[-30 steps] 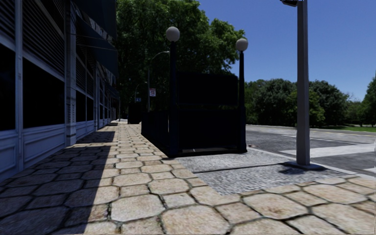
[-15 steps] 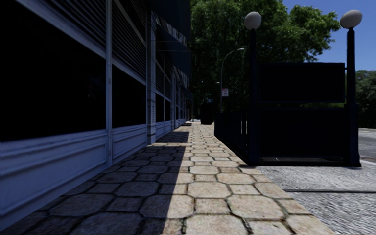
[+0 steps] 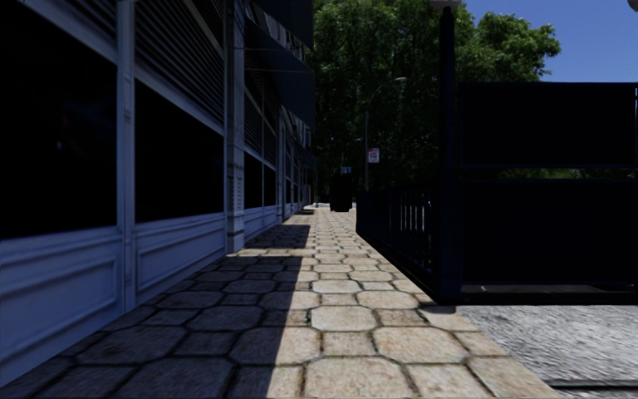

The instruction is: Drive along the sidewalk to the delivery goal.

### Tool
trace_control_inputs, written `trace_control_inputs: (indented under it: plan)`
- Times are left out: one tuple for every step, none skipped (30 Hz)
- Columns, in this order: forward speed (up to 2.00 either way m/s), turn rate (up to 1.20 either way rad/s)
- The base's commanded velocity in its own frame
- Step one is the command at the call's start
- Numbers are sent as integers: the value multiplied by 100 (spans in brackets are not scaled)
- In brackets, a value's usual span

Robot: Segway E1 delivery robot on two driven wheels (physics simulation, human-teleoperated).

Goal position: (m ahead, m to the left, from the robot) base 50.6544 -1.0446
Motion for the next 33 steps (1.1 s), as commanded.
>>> trace_control_inputs:
  plan:
    - [147, 0]
    - [147, 0]
    - [147, 0]
    - [147, 0]
    - [147, 0]
    - [147, 0]
    - [147, 0]
    - [147, 0]
    - [147, 0]
    - [147, 0]
    - [147, 0]
    - [152, 0]
    - [168, 0]
    - [200, 0]
    - [200, 0]
    - [200, 0]
    - [200, 0]
    - [200, 0]
    - [200, 0]
    - [200, 0]
    - [200, 0]
    - [200, 0]
    - [200, 0]
    - [200, 0]
    - [200, 0]
    - [200, 0]
    - [200, 0]
    - [200, 0]
    - [200, 0]
    - [200, 0]
    - [200, 0]
    - [200, 0]
    - [200, 0]
